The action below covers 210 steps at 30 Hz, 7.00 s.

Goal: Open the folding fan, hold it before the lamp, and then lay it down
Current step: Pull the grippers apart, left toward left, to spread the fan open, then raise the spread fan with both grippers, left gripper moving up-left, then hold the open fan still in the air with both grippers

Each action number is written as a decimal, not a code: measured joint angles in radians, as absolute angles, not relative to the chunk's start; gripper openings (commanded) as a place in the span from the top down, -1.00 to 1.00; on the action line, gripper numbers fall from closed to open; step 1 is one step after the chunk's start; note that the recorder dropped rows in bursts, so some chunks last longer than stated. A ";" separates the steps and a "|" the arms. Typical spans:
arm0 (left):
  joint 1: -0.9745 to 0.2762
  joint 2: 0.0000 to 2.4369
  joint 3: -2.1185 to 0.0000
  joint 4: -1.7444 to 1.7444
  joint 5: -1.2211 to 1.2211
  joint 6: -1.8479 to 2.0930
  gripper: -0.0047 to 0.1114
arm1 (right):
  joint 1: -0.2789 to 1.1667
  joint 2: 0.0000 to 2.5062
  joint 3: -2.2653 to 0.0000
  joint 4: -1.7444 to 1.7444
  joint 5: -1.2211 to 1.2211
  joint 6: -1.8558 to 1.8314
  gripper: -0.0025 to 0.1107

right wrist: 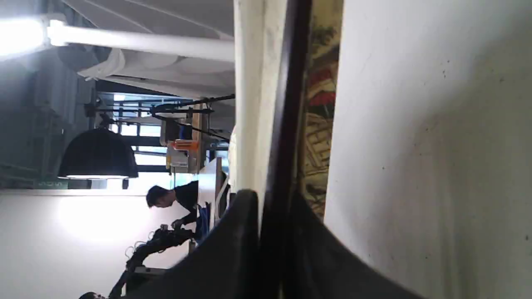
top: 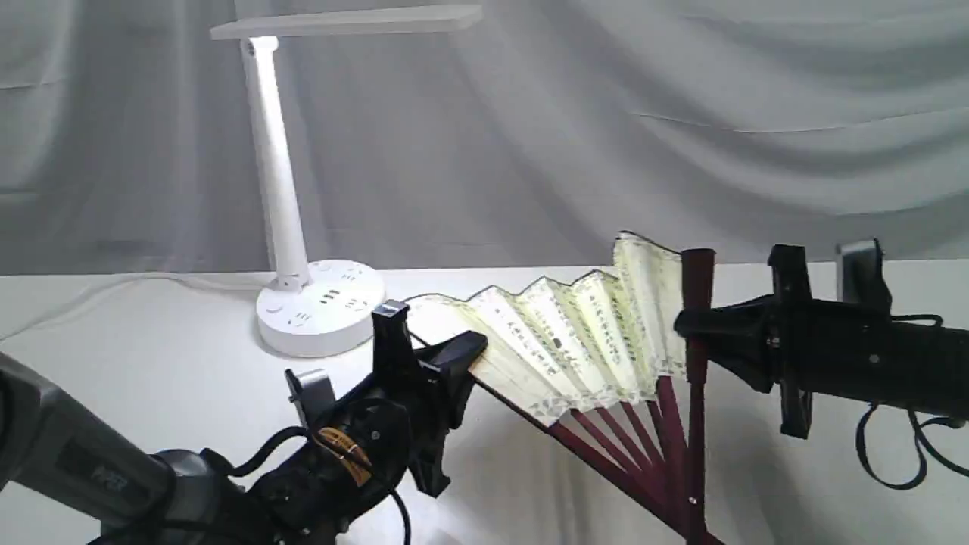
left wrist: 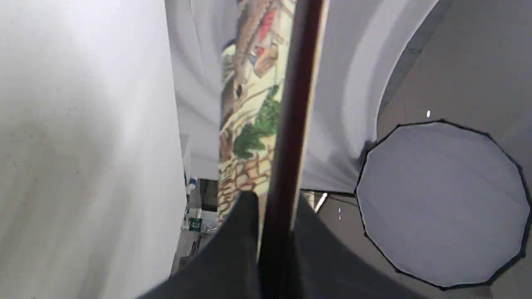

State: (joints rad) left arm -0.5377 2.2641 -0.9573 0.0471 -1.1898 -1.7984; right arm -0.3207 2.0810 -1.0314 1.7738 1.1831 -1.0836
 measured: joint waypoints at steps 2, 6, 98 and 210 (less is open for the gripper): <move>-0.544 2.264 -0.957 0.000 -1.190 -1.778 0.92 | -0.344 2.081 -1.031 1.774 1.192 -1.084 0.96; -0.574 2.254 -0.957 -0.143 -1.185 -1.705 0.92 | -0.378 2.081 -1.031 1.774 1.202 -1.084 0.96; -0.617 1.921 -0.934 -0.842 -1.085 -1.241 0.92 | -0.513 1.868 -0.995 1.771 1.303 -0.918 0.96; -0.453 1.730 -0.924 -0.841 -0.928 -1.126 0.92 | -0.329 1.848 -1.188 1.773 1.247 -0.752 0.96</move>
State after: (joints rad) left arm -0.4526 1.7297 -0.9242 -0.8406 -0.9276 -1.1259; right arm -0.3294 1.8476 -1.1883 1.7727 1.2469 -0.7524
